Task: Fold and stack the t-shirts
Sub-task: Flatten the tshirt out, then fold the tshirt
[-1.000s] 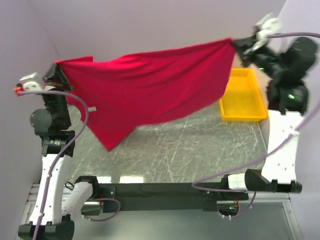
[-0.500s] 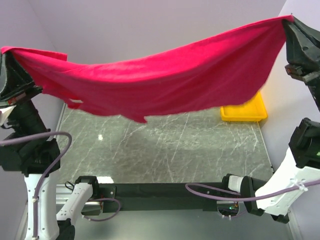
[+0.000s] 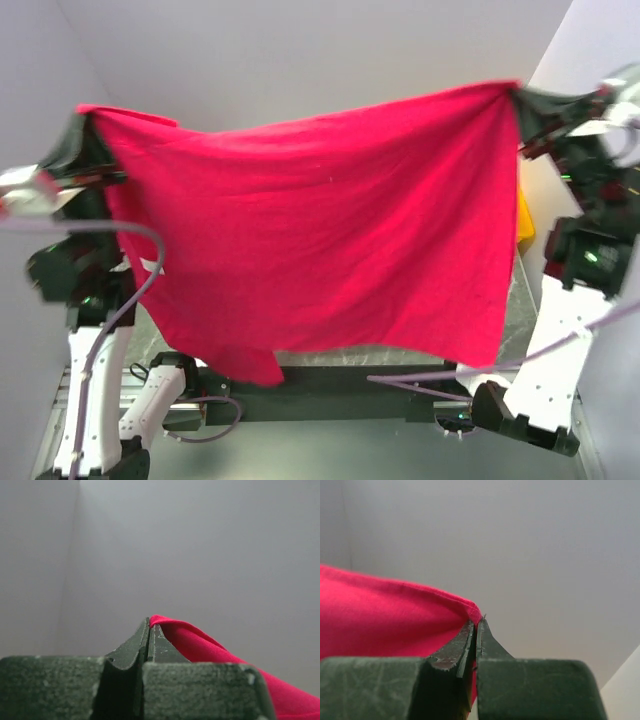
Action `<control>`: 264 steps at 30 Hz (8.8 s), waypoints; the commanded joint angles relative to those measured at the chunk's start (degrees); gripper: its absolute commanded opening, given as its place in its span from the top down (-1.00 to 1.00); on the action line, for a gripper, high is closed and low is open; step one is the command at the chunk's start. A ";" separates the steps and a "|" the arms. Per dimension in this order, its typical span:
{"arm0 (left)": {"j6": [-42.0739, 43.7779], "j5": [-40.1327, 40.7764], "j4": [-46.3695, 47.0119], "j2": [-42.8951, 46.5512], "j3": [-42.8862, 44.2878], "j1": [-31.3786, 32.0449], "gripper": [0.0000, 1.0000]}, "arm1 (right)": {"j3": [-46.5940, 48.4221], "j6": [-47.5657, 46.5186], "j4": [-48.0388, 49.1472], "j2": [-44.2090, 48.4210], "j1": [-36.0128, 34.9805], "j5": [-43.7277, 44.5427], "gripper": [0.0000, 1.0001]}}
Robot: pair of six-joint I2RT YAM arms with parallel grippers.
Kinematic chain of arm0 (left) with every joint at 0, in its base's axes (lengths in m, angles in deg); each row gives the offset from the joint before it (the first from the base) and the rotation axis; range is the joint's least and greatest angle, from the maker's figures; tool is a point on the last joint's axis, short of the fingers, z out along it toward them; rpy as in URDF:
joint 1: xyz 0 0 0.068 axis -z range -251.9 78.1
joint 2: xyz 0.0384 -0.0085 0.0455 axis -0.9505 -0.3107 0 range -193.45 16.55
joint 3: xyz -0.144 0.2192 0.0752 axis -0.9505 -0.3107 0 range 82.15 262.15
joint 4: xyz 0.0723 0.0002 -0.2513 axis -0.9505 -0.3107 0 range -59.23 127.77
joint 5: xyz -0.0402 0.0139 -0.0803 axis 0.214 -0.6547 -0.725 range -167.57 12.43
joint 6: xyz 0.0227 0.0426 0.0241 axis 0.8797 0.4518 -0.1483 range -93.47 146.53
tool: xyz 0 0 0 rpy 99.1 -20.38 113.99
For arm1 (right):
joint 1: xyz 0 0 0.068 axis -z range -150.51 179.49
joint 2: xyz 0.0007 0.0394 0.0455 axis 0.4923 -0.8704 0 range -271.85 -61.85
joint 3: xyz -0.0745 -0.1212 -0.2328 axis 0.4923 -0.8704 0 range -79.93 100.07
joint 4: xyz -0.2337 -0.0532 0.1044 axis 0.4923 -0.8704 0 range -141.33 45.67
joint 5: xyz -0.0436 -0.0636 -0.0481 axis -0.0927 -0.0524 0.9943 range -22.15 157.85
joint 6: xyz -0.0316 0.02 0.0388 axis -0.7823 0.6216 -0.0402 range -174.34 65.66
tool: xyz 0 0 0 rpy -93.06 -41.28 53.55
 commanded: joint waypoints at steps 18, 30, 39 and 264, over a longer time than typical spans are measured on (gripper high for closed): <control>-11.47 -0.86 5.19 -33.70 -24.19 -0.32 0.99 | -41.70 -26.02 10.40 -22.38 -20.78 22.28 1.00; -9.89 5.47 0.09 -48.66 -13.47 0.04 0.99 | -18.67 -27.34 0.46 -47.96 -24.67 36.70 1.00; -7.34 18.56 -0.79 -49.02 -11.88 -0.05 0.99 | -15.41 -25.50 8.46 -49.03 -25.55 31.97 1.00; 20.00 -21.94 -14.86 -35.92 -24.27 -12.18 0.99 | -2.66 -41.76 -1.40 -60.63 -18.43 10.60 0.97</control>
